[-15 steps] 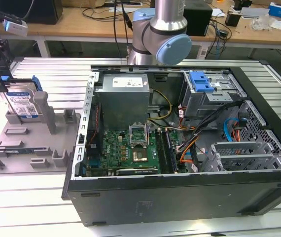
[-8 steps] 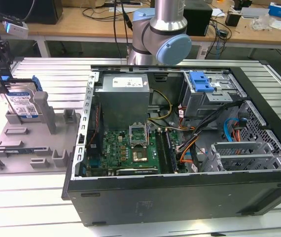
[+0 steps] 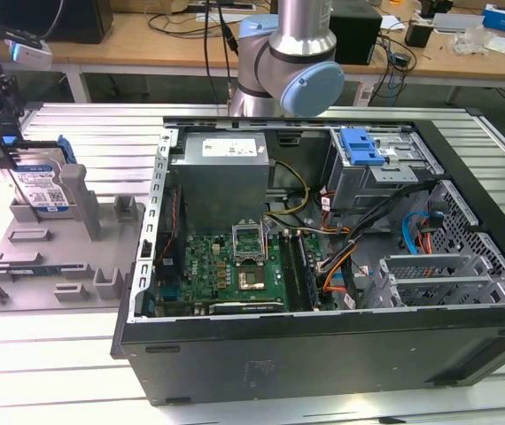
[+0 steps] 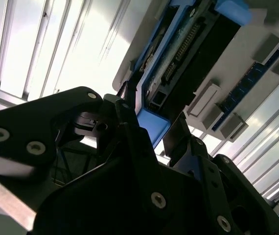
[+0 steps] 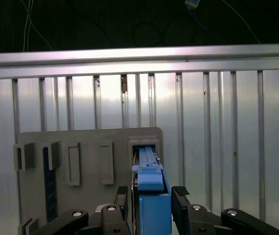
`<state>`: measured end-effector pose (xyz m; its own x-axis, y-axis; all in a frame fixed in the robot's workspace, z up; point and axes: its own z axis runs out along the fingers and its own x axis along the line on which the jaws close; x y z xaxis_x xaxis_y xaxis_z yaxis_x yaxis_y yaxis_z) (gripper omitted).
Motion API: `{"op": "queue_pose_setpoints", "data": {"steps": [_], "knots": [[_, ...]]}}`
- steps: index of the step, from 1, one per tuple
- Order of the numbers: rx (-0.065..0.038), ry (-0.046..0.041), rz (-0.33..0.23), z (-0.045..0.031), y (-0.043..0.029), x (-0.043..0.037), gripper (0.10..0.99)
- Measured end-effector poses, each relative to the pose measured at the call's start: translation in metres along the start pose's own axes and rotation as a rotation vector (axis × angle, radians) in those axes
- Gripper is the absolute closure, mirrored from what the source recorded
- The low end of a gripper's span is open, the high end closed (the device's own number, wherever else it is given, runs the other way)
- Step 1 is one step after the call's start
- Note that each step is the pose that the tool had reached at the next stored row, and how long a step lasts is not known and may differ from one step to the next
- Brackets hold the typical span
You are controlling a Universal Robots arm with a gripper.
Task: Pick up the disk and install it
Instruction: 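Pick up the disk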
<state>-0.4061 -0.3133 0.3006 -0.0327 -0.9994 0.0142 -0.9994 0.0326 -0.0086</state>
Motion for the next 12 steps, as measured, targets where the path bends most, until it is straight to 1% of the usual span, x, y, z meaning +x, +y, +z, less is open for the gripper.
{"op": "queue_pose_setpoints", "data": {"steps": [7,8,12], "knots": [[0.0,0.0,0.0,0.0012,0.0,0.0,0.604],[0.0,0.0,0.0,0.0013,0.0,0.0,0.694],[0.0,0.0001,0.0,0.0015,0.0001,0.0,0.694]]}}
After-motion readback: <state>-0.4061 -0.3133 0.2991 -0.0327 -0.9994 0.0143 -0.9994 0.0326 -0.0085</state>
